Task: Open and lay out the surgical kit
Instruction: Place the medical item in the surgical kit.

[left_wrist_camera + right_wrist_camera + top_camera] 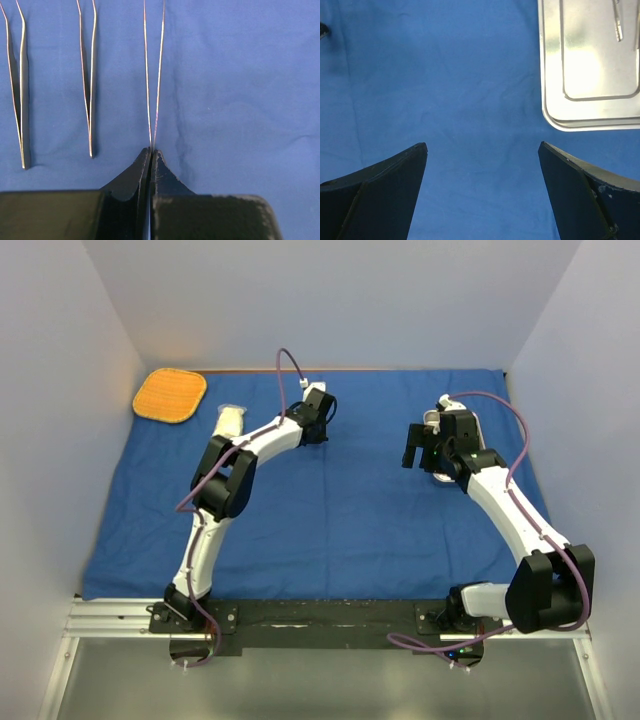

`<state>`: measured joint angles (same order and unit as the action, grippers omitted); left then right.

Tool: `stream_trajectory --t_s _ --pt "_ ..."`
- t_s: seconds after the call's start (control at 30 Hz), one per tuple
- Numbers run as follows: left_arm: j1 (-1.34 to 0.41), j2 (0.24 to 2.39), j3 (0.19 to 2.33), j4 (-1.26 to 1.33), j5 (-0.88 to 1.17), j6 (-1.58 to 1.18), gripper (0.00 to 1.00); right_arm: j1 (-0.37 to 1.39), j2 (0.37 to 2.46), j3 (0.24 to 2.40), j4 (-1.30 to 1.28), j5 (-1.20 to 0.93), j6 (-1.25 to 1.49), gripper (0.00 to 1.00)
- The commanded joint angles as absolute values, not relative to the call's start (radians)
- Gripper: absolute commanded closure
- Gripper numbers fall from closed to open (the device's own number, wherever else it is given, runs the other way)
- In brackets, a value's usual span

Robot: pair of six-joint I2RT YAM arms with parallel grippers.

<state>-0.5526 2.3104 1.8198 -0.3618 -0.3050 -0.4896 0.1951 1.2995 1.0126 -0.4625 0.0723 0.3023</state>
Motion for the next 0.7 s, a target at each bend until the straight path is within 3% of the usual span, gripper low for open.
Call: stream_trajectory --t_s 0.0,0.4,0.67 --pt "-0.554 2.325 1.881 -0.362 -0.348 -0.494 0.96 0.198 1.27 1.008 -0.442 0.051 0.288 0.02" --pt "-0.555 2.345 1.878 -0.356 -0.35 -0.491 0.88 0.199 1.276 1.006 -0.434 0.023 0.288 0.02" --pt "-0.555 2.345 1.885 -0.339 -0.351 -0.483 0.96 0.198 1.281 1.008 -0.433 0.018 0.288 0.02"
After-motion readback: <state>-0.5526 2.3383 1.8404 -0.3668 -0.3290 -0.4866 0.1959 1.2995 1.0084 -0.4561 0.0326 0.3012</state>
